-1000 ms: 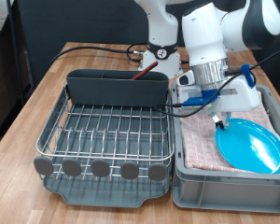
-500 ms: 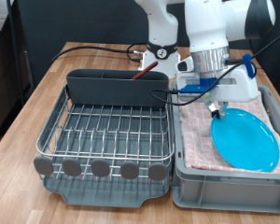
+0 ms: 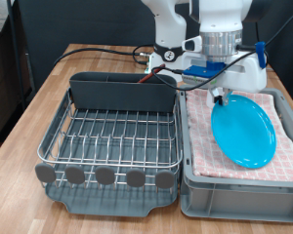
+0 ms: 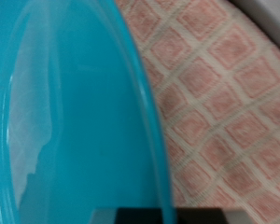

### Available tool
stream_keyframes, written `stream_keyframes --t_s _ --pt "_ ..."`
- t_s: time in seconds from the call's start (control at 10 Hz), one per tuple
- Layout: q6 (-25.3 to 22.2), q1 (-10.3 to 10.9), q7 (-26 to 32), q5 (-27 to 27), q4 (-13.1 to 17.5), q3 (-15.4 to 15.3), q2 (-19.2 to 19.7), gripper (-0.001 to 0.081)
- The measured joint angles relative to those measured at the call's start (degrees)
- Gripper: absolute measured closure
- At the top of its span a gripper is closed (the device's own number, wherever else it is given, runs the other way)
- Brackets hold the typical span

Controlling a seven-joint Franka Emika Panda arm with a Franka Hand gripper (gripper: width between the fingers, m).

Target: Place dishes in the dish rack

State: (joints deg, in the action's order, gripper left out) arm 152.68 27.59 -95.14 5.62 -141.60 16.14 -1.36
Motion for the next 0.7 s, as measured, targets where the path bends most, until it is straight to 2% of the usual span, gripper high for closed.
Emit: stream_keyframes --t_s 0.4,0.7 --pt "-10.09 -1.27 -2.49 -6.52 0.68 0.42 -6.26 0.0778" --pt "-23.11 -3.04 -3.8 -13.15 3.62 0.42 -10.03 0.0778"
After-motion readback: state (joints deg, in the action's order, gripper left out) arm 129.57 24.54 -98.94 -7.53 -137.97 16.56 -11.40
